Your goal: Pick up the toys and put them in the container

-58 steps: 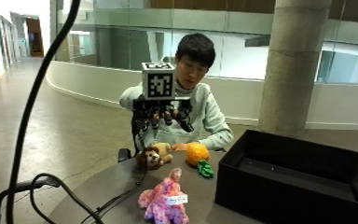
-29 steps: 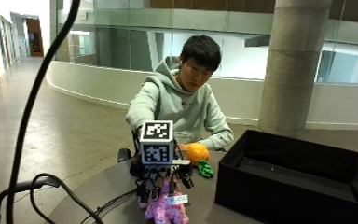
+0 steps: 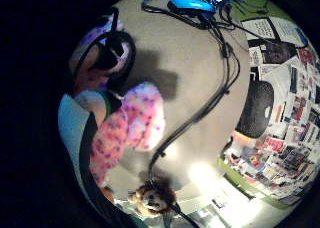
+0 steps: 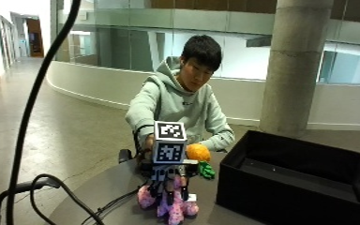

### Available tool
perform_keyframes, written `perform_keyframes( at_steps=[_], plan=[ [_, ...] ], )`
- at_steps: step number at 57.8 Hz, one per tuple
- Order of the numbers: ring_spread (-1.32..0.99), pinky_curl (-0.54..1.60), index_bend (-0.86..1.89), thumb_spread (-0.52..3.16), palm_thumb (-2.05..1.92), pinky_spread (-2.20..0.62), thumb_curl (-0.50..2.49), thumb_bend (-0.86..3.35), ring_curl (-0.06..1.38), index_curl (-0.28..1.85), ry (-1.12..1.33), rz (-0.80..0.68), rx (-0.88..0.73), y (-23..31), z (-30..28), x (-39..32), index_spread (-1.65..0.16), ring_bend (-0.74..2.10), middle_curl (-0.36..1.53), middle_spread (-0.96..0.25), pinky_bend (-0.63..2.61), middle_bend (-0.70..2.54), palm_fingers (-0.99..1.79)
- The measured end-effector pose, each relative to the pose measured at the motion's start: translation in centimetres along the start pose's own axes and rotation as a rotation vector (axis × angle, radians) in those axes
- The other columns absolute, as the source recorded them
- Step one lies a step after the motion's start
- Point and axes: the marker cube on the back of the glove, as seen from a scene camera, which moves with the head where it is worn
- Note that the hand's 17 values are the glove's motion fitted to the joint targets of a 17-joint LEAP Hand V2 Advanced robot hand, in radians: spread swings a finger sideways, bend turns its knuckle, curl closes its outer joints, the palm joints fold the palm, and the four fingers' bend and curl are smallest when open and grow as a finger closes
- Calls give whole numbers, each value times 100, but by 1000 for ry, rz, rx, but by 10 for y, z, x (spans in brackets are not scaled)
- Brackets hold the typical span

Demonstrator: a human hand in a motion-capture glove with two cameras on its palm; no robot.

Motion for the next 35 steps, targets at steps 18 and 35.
perform_keyframes(
  at_steps=[18, 35],
  plan=[
    [-25, 38, 12, 148, 64, -25, 45, 29, 44, 18, 42, -38, 9, 17, -5, 1, -31, 123, 24, -12, 130, 18, 32],
    [-26, 37, 11, 143, 61, -28, 43, 22, 42, 15, 87, -49, 34, 26, -16, 5, -32, 125, 29, -13, 132, 21, 38]
  ],
)
